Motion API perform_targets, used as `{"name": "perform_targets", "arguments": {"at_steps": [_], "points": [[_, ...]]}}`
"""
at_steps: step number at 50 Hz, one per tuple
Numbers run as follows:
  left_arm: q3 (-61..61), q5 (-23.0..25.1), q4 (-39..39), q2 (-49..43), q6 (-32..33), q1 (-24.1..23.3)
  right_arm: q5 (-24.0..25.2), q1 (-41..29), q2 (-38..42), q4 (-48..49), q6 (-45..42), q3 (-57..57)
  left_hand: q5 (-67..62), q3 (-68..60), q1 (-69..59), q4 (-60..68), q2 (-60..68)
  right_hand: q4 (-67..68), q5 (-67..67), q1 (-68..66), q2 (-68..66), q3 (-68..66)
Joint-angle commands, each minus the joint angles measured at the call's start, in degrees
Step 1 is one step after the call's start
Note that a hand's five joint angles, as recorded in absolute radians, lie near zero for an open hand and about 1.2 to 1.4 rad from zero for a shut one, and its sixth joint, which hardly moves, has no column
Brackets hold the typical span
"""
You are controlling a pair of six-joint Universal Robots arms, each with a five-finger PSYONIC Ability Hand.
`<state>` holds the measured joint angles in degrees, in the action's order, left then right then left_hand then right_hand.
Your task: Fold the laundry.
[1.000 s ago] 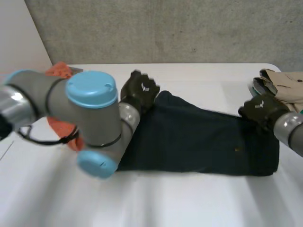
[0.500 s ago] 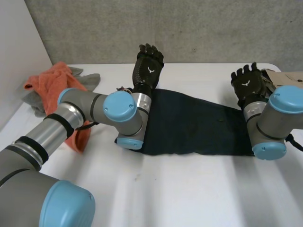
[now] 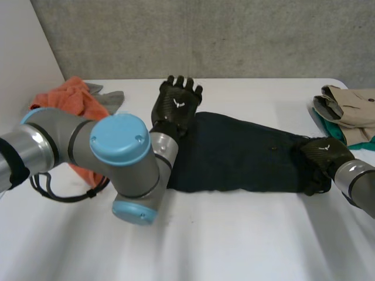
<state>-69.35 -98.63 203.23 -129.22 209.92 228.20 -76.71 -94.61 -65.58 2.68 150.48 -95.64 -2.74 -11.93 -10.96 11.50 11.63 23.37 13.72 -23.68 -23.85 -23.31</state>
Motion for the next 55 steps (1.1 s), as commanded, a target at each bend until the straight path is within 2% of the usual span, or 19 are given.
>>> {"name": "perform_targets", "arguments": {"at_steps": [1,3,6,7,11,14,18,23,30,33,34,35,39,40,43,44,48,52,55], "points": [[-2.7,-0.1,-0.1,0.8,0.2,-0.3,-5.5,0.7,4.3,6.9,-3.3,0.3,2.7,1.9,1.0,-1.5,-1.6,56.6,56.3,-56.3,-56.1,-56.7],[-3.2,-0.1,-0.1,1.4,0.2,-0.3,-8.9,1.4,3.6,8.6,-7.6,-0.2,2.7,1.9,1.0,-1.5,-1.6,56.6,56.3,-56.3,-56.1,-56.7],[-4.3,0.0,-0.1,3.5,0.1,-0.3,-11.2,2.0,1.0,10.7,-13.6,-1.4,2.7,1.9,1.0,-1.5,-1.6,56.6,56.3,-56.3,-56.1,-56.7],[-4.6,-0.1,-0.1,4.1,0.1,-0.3,-12.1,2.6,-0.8,11.6,-18.1,-2.1,2.7,1.9,1.0,-1.5,-1.6,56.6,56.3,-56.3,-56.1,-56.7],[-6.4,0.0,-0.1,7.1,0.1,-0.2,-12.5,3.3,-2.4,12.9,-28.1,-2.4,2.7,1.9,1.0,-1.5,-1.6,56.6,56.3,-56.3,-56.1,-56.7],[-8.0,0.0,-0.1,9.5,0.1,0.0,-11.7,2.1,-2.8,14.4,-31.8,-1.8,2.7,1.9,1.0,-1.5,-1.6,56.6,56.3,-56.3,-56.1,-56.7],[-10.1,-0.2,0.0,12.0,0.0,0.4,-8.2,-6.8,-2.5,19.5,-33.8,-0.2,2.7,1.9,1.0,-1.5,-1.6,56.6,56.3,-56.3,-56.1,-56.7],[-13.4,-0.3,0.1,14.7,-0.1,2.2,0.5,-18.7,-1.5,26.1,-34.4,-0.8,2.7,1.9,1.0,-1.5,-1.6,56.6,56.3,-56.3,-56.1,-56.7],[-15.0,-0.2,0.2,16.1,-2.5,3.4,10.9,-25.2,3.7,26.2,-37.6,-2.6,2.7,1.9,1.0,-1.5,-1.6,56.6,56.3,-56.3,-56.1,-56.7],[-14.6,-0.2,0.2,16.0,-4.2,3.5,14.3,-25.1,3.7,25.5,-37.9,-3.0,2.7,1.9,1.0,-1.5,-1.6,15.5,15.1,-15.2,-15.0,-15.5],[-14.2,-0.1,0.3,16.0,-4.5,3.6,15.1,-25.4,3.5,25.5,-37.0,-3.0,2.7,1.9,1.0,-1.5,-1.6,-11.7,-12.0,12.0,12.1,11.6],[-13.8,0.0,0.4,16.0,-4.7,3.7,15.1,-25.4,3.3,25.5,-36.5,-3.0,2.7,1.9,1.0,-1.5,-1.6,-13.4,-13.7,13.7,13.9,13.3],[-11.0,0.0,0.4,15.2,-4.7,3.5,14.1,-22.6,-4.1,25.4,-26.9,-3.0,2.7,1.9,1.0,-1.5,-1.6,-13.4,-13.7,13.7,13.9,13.3],[-10.2,0.1,0.4,15.1,-4.7,3.4,13.4,-21.2,-7.1,25.2,-19.4,-3.1,2.7,1.9,1.0,-1.5,-1.6,-13.4,-13.7,13.7,13.9,13.3],[-6.3,0.2,0.5,12.8,-4.8,2.7,13.0,-18.9,-10.3,25.3,-5.2,-3.0,2.7,1.9,1.0,-1.5,-1.6,-13.4,-13.7,13.7,13.9,13.3],[-5.4,0.2,0.5,11.9,-4.8,2.5,12.8,-17.2,-11.3,24.8,3.4,-2.4,2.7,1.9,1.0,-1.5,-1.6,-13.4,-13.7,13.7,13.9,13.3],[1.1,1.1,-0.1,7.2,-5.7,0.6,12.9,-10.3,-13.8,21.5,18.8,-1.1,2.7,1.9,1.0,-1.5,-1.6,-13.4,-13.7,13.7,13.9,13.3],[8.9,5.5,-2.6,0.7,-8.9,-2.9,12.9,-2.9,-14.2,14.6,22.1,1.4,2.4,1.5,0.6,-1.1,-1.3,-13.4,-13.7,13.7,13.9,13.3],[12.7,7.3,-5.6,-2.3,-10.2,-3.5,13.0,-1.5,-11.5,10.2,21.8,4.0,2.4,1.5,0.6,-1.1,-1.2,-13.4,-13.7,13.7,13.9,13.3]]}}
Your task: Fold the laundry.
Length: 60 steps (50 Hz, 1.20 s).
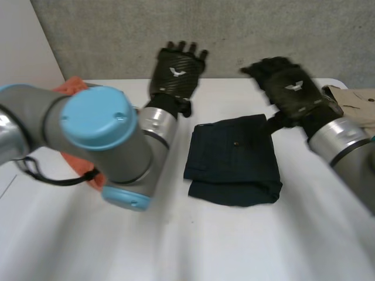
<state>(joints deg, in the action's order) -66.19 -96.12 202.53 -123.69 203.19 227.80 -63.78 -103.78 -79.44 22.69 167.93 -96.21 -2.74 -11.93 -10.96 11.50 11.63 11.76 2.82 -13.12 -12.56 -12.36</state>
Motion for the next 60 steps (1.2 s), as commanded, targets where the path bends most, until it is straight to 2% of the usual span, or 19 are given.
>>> {"name": "perform_targets", "arguments": {"at_steps": [1,10,17,23,27,31,35,42,45,52,53,56,60], "points": [[12.3,5.2,-7.0,-10.1,-4.2,-3.3,0.1,7.7,5.1,-13.0,4.1,6.5,2.4,1.5,0.6,-1.1,-1.2,-1.8,-2.8,3.1,2.6,2.4],[24.8,4.1,-21.1,-19.9,-5.0,-4.3,1.0,7.5,19.5,-30.6,0.7,21.8,1.5,0.7,-0.3,-0.3,-0.4,-1.8,-2.8,3.1,2.6,2.4],[28.2,0.2,-29.7,-23.4,-4.8,-4.3,0.1,4.4,26.3,-33.9,0.6,28.4,1.5,0.7,-0.3,-0.3,-0.4,-1.8,-2.8,3.1,2.6,2.4],[28.5,-0.2,-34.6,-26.2,-4.6,-4.3,-0.2,3.4,29.5,-33.6,-1.5,28.2,1.5,0.7,-0.3,-0.3,-0.4,-1.8,-2.8,3.1,2.6,2.4],[29.3,-0.6,-36.3,-27.0,-4.3,-4.2,-3.1,3.1,31.3,-33.6,-5.9,28.0,1.5,0.7,-0.3,-0.3,-0.4,-1.8,-2.8,3.1,2.6,2.4],[30.5,-0.6,-37.3,-27.5,-4.2,-4.1,-9.1,2.6,31.9,-33.7,-12.0,28.0,1.2,0.4,-0.6,0.1,-0.1,-1.8,-2.8,3.1,2.6,2.4],[31.2,-0.4,-37.8,-27.3,-4.1,-4.0,-12.1,1.2,31.0,-33.7,-16.8,27.9,1.4,0.5,-0.4,-0.1,-0.2,-1.8,-2.8,3.1,2.6,2.4],[32.5,0.0,-37.8,-26.3,-4.7,-4.0,-12.2,-0.1,26.5,-32.0,-17.5,24.9,1.4,0.5,-0.4,-0.1,-0.2,-1.8,-2.8,3.1,2.6,2.4],[32.0,0.1,-37.8,-23.0,-5.2,-4.2,-12.3,-0.4,24.0,-29.5,-17.5,22.8,1.9,1.0,0.1,-0.6,-0.7,-1.8,-2.8,3.1,2.6,2.4],[27.6,0.6,-37.8,-13.1,-6.7,-4.3,-12.1,0.0,10.7,-20.2,-17.5,12.6,2.7,1.9,1.0,-1.5,-1.6,-1.8,-2.8,3.1,2.6,2.4],[26.0,1.2,-37.8,-10.9,-7.1,-4.3,-11.8,0.1,7.4,-18.3,-17.5,8.7,2.7,1.9,1.0,-1.5,-1.6,-1.8,-2.8,3.1,2.6,2.4],[23.4,3.7,-37.8,-6.8,-7.5,-4.0,-10.6,-0.2,4.2,-14.7,-17.6,2.8,2.7,1.9,1.0,-1.5,-1.6,-1.8,-2.8,3.1,2.6,2.4],[18.8,10.1,-37.7,-1.6,-8.9,-2.7,-6.3,-0.7,0.3,-5.3,-17.6,-11.1,2.7,1.9,1.0,-1.5,-1.6,-1.8,-2.8,3.1,2.6,2.4]]}}
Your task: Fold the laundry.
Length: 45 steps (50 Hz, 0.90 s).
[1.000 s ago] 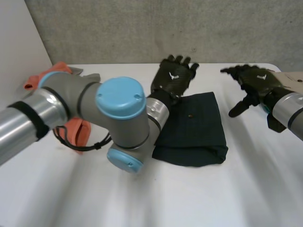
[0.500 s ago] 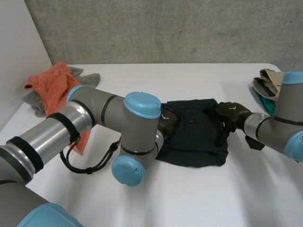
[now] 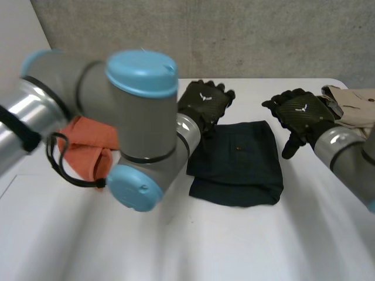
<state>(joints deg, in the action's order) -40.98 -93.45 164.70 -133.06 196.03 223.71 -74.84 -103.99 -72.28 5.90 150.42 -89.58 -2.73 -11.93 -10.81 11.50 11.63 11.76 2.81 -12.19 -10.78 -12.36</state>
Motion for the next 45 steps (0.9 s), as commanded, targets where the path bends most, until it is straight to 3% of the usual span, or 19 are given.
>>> {"name": "perform_targets", "arguments": {"at_steps": [1,5,9,20,30,40,42,43,45], "points": [[-7.8,10.1,0.1,9.0,-3.2,2.8,5.4,-0.7,-6.9,13.1,0.0,-19.9,2.7,1.9,0.8,-1.5,-1.6,-1.8,-2.8,2.2,0.8,2.4],[-9.4,16.1,0.0,9.8,-8.7,5.5,6.7,-1.5,-6.6,19.9,0.0,-26.6,2.7,1.9,0.8,-1.5,-1.6,-1.8,-2.8,2.2,0.8,2.4],[-9.5,19.2,0.0,9.7,-13.9,6.9,6.7,-2.6,-3.4,26.5,-0.1,-29.9,2.0,1.2,0.1,-0.8,-0.9,-1.8,-2.8,2.2,0.8,2.4],[-9.5,19.3,0.1,9.1,-15.7,8.2,3.7,-4.4,8.0,41.4,-1.3,-27.4,1.7,0.9,-0.2,-0.4,-0.6,-1.8,-2.8,2.2,0.8,2.4],[-9.6,19.2,0.3,9.0,-15.7,8.1,2.6,-6.0,13.0,42.4,-2.2,-21.6,1.7,0.9,-0.2,-0.4,-0.6,1.9,0.8,-1.4,-2.8,-1.2],[-10.5,19.3,0.3,9.1,-15.6,7.7,2.6,-7.6,17.0,42.1,-2.7,-15.0,1.5,0.7,-0.4,-0.3,-0.4,22.4,21.3,-21.9,-23.3,-21.8],[-11.2,19.3,0.3,9.3,-15.5,7.6,2.5,-7.7,17.4,42.0,-2.7,-13.6,1.7,0.9,-0.2,-0.4,-0.6,31.4,30.4,-31.0,-32.4,-30.8],[-11.9,19.4,0.4,9.7,-15.5,7.6,2.4,-7.7,17.8,41.8,-2.5,-12.3,1.7,0.9,-0.2,-0.4,-0.6,46.5,45.4,-46.0,-47.4,-45.8],[-12.2,19.4,0.5,9.8,-15.5,7.5,2.2,-7.7,18.1,41.4,-2.4,-10.7,1.5,0.7,-0.4,-0.3,-0.4,61.2,60.1,-60.7,-62.1,-60.6]]}}
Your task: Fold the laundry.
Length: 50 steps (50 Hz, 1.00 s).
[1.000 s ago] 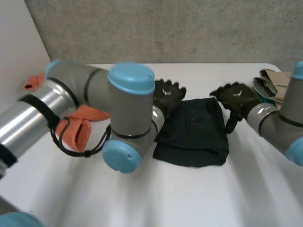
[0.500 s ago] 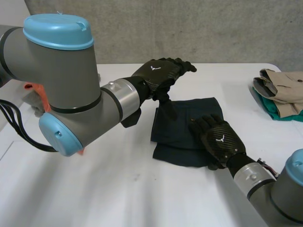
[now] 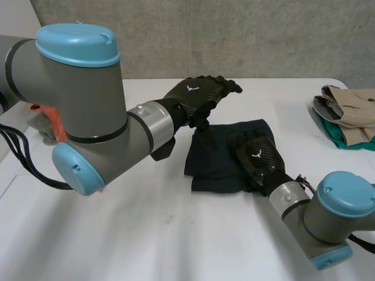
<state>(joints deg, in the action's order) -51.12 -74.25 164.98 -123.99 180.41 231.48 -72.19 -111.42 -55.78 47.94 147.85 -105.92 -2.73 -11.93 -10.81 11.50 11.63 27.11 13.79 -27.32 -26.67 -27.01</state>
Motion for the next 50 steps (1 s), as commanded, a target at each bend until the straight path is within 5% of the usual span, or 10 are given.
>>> {"name": "perform_targets", "arguments": {"at_steps": [1,15,27,35,42,50], "points": [[-2.1,0.2,0.2,0.9,0.1,-0.2,-0.8,-0.3,2.0,-1.8,0.2,7.5,1.5,0.7,-0.4,-0.3,-0.4,52.8,56.1,-52.6,-53.3,-52.9],[-2.0,0.2,0.3,2.9,0.2,-0.4,-1.8,5.6,-0.6,-14.2,0.5,24.4,1.5,0.7,-0.4,-0.3,-0.4,52.9,56.2,-52.7,-53.3,-53.0],[-2.1,0.2,1.5,5.3,0.2,-2.3,11.3,20.8,-3.6,-13.3,12.4,37.3,1.5,0.7,-0.4,-0.3,-0.4,52.9,56.2,-52.7,-53.3,-53.0],[-2.1,0.2,2.6,5.3,0.3,-5.1,14.2,33.7,4.6,-4.5,29.7,48.8,1.5,0.7,-0.4,-0.3,-0.4,52.9,56.2,-52.7,-53.3,-53.0],[-2.2,0.2,2.6,5.2,0.3,-5.4,16.6,39.4,13.0,4.5,36.5,52.4,1.5,0.7,-0.4,-0.3,-0.4,52.9,56.2,-52.7,-53.3,-53.0],[-2.3,0.2,2.7,5.0,0.3,-5.6,24.7,44.1,24.7,13.1,44.5,53.3,1.3,0.5,-0.6,-0.1,-0.2,52.9,56.2,-52.7,-53.3,-53.0]]}}
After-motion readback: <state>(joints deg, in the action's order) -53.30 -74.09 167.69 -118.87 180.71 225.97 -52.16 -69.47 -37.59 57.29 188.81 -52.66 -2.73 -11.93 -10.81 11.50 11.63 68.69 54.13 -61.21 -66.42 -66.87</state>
